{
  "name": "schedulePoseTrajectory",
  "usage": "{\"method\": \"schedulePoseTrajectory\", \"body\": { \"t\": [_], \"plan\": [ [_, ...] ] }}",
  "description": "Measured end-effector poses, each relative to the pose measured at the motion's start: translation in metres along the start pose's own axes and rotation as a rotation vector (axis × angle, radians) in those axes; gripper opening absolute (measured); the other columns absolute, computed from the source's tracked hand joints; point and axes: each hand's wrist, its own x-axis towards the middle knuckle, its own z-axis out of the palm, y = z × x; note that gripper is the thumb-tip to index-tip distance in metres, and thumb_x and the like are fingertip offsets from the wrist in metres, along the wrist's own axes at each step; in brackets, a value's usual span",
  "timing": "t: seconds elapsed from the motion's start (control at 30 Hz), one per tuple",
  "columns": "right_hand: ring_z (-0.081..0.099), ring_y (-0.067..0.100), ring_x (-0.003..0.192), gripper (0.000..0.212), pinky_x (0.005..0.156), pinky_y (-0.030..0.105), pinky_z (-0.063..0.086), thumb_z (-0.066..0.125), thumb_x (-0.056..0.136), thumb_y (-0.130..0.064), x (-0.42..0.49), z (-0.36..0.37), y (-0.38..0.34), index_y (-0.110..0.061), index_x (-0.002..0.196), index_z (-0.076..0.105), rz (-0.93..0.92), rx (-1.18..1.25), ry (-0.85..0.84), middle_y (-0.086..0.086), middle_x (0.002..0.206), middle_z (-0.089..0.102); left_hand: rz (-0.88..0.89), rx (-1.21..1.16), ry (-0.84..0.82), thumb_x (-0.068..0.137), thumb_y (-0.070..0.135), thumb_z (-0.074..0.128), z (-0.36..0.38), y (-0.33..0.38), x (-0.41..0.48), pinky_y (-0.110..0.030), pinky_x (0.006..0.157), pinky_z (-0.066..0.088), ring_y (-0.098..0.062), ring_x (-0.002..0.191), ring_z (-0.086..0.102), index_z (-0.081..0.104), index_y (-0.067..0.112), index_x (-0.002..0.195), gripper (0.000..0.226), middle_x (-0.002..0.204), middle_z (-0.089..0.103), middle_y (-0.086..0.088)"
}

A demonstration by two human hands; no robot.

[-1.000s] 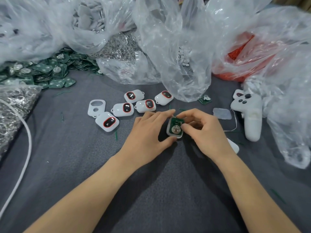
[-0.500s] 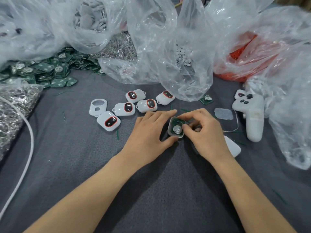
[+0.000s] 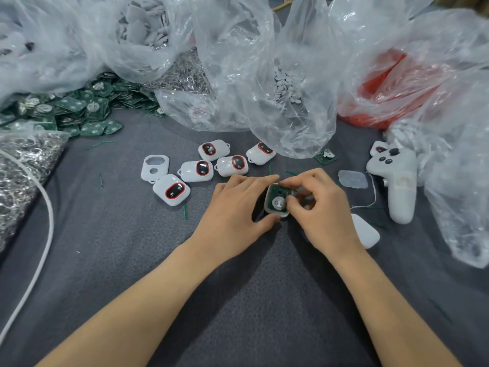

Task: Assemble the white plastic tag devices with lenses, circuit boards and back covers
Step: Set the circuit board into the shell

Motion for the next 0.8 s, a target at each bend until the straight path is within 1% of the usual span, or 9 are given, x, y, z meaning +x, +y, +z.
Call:
{"method": "schedulePoseTrajectory", "body": {
  "t": [0.2,0.33,0.4,0.5,0.63,0.8],
  "plan": [
    [0.058,0.009,0.075,0.026,0.067,0.011,0.042,0.066,0.078,0.005,-0.0025,0.0017,0.0012,-0.015,0.093,0.071,-0.026,0.051,0.003,-0.004,0.096,0.057,0.001,-0.004,0.000,0.082,0.041,0.069,0.0005,-0.0004,0.0000,-0.030,0.097,0.028,-0.011,0.120,0.041,0.042,0.031,0.141,0.066,0.128,0.055,0.015],
    [0.059,0.009,0.077,0.026,0.068,0.013,0.044,0.073,0.078,-0.002,-0.0046,0.0003,0.0014,-0.021,0.094,0.069,-0.038,0.127,0.004,-0.007,0.097,0.059,0.004,-0.004,-0.006,0.082,0.040,0.069,-0.0002,-0.0005,0.0001,-0.031,0.099,0.029,-0.011,0.121,0.041,0.041,0.031,0.140,0.065,0.130,0.054,0.015],
    [0.058,0.008,0.078,0.026,0.069,0.013,0.045,0.075,0.077,-0.004,-0.0050,0.0004,0.0017,-0.024,0.093,0.069,-0.029,0.138,0.014,-0.008,0.095,0.061,0.005,-0.002,-0.007,0.082,0.039,0.069,-0.0002,-0.0004,0.0004,-0.031,0.099,0.030,-0.011,0.121,0.041,0.042,0.031,0.140,0.064,0.129,0.054,0.015],
    [0.058,0.006,0.077,0.024,0.070,0.012,0.044,0.074,0.078,-0.004,-0.0045,0.0015,0.0019,-0.024,0.091,0.069,0.009,0.165,0.039,-0.009,0.090,0.064,0.009,0.009,-0.004,0.082,0.038,0.069,0.0000,-0.0003,0.0004,-0.030,0.096,0.030,-0.011,0.120,0.041,0.045,0.031,0.138,0.061,0.128,0.054,0.015],
    [0.058,0.005,0.079,0.022,0.071,0.010,0.043,0.074,0.078,-0.005,-0.0031,0.0007,0.0018,-0.022,0.091,0.070,0.021,0.156,0.015,-0.010,0.090,0.064,0.011,0.012,-0.008,0.082,0.039,0.069,-0.0006,-0.0001,0.0004,-0.031,0.096,0.031,-0.011,0.119,0.041,0.047,0.031,0.136,0.059,0.126,0.054,0.015],
    [0.057,0.006,0.077,0.022,0.067,0.010,0.043,0.074,0.079,-0.004,-0.0018,-0.0007,0.0020,-0.022,0.092,0.071,0.007,0.139,-0.004,-0.005,0.095,0.060,0.012,-0.001,-0.010,0.082,0.042,0.069,0.0003,-0.0004,0.0008,-0.030,0.098,0.029,-0.011,0.123,0.039,0.042,0.031,0.140,0.065,0.130,0.053,0.014]
  ]
}}
